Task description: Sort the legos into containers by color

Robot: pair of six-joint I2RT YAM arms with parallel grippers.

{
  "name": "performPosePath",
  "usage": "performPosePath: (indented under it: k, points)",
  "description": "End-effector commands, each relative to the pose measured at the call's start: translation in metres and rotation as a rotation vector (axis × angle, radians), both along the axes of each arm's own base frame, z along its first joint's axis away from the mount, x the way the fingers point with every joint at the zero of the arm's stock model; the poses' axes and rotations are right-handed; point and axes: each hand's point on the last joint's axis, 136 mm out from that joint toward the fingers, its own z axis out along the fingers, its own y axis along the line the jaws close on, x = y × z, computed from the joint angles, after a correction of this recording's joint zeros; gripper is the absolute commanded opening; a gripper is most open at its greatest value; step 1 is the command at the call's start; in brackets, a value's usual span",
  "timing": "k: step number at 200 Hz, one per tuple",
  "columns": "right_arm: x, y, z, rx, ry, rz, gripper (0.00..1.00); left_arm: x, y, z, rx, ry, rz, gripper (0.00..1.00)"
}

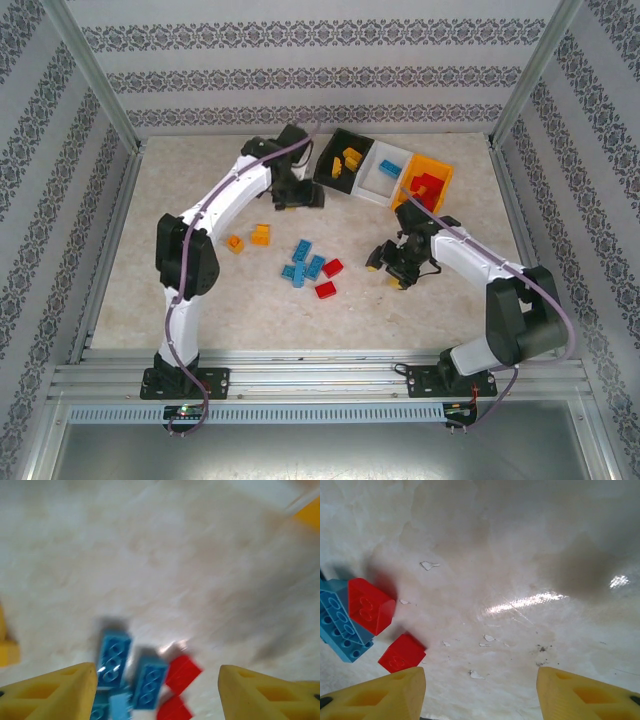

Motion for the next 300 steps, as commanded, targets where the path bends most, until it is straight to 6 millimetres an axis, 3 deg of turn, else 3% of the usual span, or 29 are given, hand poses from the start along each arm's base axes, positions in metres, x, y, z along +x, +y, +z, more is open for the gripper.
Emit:
performPosePath:
  k: [1,25,69,194,300]
  points:
    - [0.003,0.009,0.006,0.009,-0.012,0.009,0.62,-0.026,0.020,-0.037,0.110,0.051,-0.074,0.65]
    - [-0.001,0.011,0.005,0.004,-0.009,0.018,0.61,-0.040,0.022,-0.056,0.122,0.074,-0.087,0.65]
    - [-0.010,0.014,0.004,-0.006,-0.006,0.025,0.62,-0.045,0.015,-0.079,0.106,0.095,-0.107,0.65]
    - [-0.009,0.015,0.001,-0.021,0.010,0.022,0.62,-0.042,-0.010,-0.103,0.100,0.140,-0.188,0.65]
    - [-0.012,0.012,-0.002,-0.025,0.020,0.026,0.62,-0.041,-0.002,-0.129,0.165,0.199,-0.172,0.56]
